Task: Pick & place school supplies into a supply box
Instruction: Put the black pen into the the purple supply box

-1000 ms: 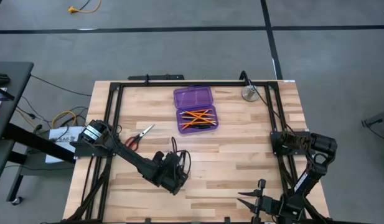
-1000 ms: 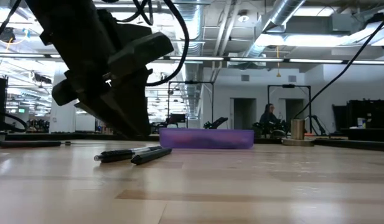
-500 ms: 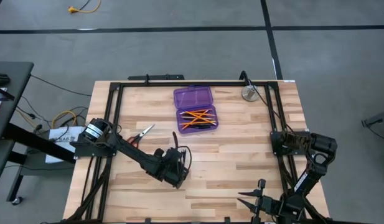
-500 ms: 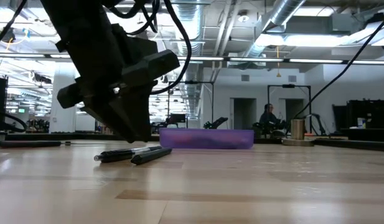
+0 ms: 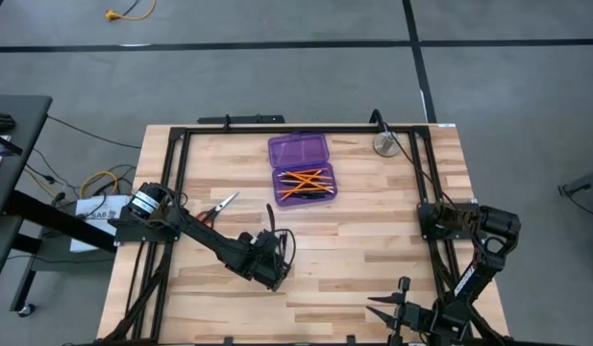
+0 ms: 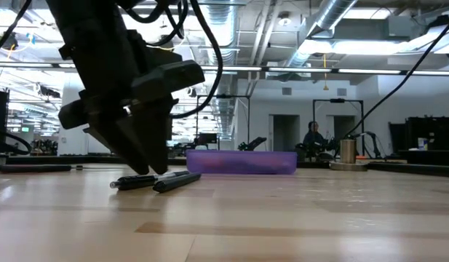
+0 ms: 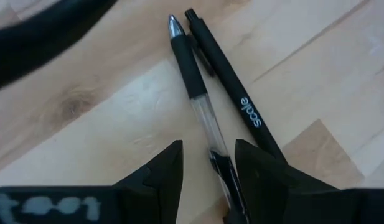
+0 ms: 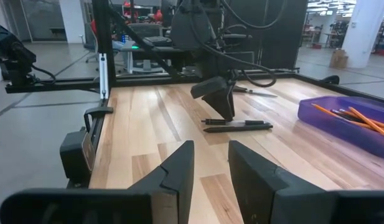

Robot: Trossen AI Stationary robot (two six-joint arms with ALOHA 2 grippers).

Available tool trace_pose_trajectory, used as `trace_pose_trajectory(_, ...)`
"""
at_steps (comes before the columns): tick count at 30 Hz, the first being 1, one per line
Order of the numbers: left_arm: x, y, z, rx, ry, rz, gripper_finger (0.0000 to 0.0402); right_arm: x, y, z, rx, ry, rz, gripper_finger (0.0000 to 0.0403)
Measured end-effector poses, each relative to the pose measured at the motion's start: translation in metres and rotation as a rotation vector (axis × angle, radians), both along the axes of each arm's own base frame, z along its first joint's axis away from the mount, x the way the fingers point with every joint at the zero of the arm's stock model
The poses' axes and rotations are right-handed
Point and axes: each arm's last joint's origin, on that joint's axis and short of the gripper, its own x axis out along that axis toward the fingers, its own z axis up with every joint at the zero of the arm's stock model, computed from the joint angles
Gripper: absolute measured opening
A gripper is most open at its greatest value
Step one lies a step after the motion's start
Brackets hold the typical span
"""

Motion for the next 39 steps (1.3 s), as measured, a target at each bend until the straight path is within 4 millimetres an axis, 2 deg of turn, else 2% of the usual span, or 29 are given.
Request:
trace_pose_trajectory(11, -0.008, 0.007, -0.011, -0.053, 0.052, 0.032, 0.0132, 0.000, 0.000, 0.000, 0.000, 0.000, -0.001, 0.0095)
trace_pose_trajectory(19, -0.013, 0.012, -0.017, -0.031, 0.060, 0.071, 0.0129, 0.001, -0.001, 0.000, 0.000, 0.001, -0.004, 0.0095)
trace_pose_trajectory(22, -0.014, 0.014, -0.018, -0.025, 0.060, 0.102, 0.0109, 0.001, -0.001, 0.000, 0.000, 0.001, -0.004, 0.0095)
trace_pose_trajectory(29, -0.020, 0.021, -0.020, 0.097, 0.040, 0.201, 0.0020, 0.001, -0.001, 0.000, -0.001, 0.001, -0.004, 0.0095)
trace_pose_trajectory(35, -0.024, 0.030, -0.021, 0.193, 0.043, 0.253, 0.0029, 0.001, -0.001, 0.000, -0.008, 0.003, -0.003, 0.0095)
trace_pose_trajectory(39, -0.020, 0.031, -0.018, 0.223, 0.028, 0.233, 0.0027, 0.001, -0.001, 0.000, -0.010, 0.004, -0.003, 0.0095)
